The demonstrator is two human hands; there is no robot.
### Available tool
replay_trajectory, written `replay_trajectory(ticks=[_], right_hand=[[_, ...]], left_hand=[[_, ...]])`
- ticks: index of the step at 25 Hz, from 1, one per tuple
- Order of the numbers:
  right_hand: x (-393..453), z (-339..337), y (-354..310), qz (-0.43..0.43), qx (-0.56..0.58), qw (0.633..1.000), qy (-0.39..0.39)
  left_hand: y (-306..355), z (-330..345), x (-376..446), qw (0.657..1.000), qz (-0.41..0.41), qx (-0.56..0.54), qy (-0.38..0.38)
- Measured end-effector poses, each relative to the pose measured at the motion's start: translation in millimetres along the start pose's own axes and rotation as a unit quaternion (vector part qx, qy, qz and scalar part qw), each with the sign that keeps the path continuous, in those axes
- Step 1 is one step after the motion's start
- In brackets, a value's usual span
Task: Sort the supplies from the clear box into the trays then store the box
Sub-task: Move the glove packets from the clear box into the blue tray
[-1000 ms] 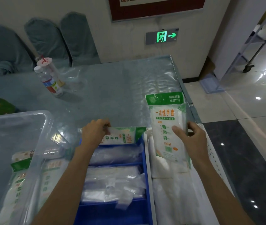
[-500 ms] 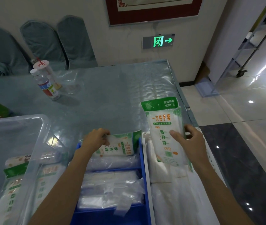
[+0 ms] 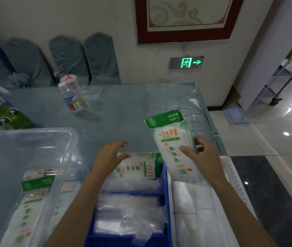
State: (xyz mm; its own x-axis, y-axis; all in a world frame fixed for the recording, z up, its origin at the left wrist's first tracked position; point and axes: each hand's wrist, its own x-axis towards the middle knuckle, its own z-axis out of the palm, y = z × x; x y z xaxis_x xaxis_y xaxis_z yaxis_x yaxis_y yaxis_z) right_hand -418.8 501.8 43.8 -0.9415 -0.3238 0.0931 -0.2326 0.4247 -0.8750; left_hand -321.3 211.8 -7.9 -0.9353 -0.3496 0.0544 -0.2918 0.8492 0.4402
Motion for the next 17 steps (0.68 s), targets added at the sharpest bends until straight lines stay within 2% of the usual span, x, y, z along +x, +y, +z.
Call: replay_trajectory(ticks=[3,5,8,10,12,14,17], right_hand=[[7,6,-20,-0.035,-0.043,0.998,-0.036],[9,12,-32,-0.053,-0.055,0.996,-0.049],[10,25,-43,-0.068,-0.025,0.995,-0.071],[6,34,-46,-0.063,0.003,0.994,-0.089],[1,42,-49,-0.042,0.051,0.993,-0.095],[-5,50,-49,-0.009,0.112,0.989,-0.095],[-12,56,-45,0.022,0.147,0.984,-0.1]], left_hand=[[18,-30,-4,0.995,0.01,-0.047,0.084],[30,-49,-7,0.993,0.021,-0.065,0.101],[41,-59,-17,0.993,-0.032,-0.096,0.062],[40,-50,-26,0.979,-0.1,-0.174,0.021],[38,-34,-39,0.954,-0.113,-0.279,-0.018],[45,-16,-52,0.913,-0.119,-0.387,-0.05],[61,-8,-68,0.854,-0.159,-0.494,-0.032]])
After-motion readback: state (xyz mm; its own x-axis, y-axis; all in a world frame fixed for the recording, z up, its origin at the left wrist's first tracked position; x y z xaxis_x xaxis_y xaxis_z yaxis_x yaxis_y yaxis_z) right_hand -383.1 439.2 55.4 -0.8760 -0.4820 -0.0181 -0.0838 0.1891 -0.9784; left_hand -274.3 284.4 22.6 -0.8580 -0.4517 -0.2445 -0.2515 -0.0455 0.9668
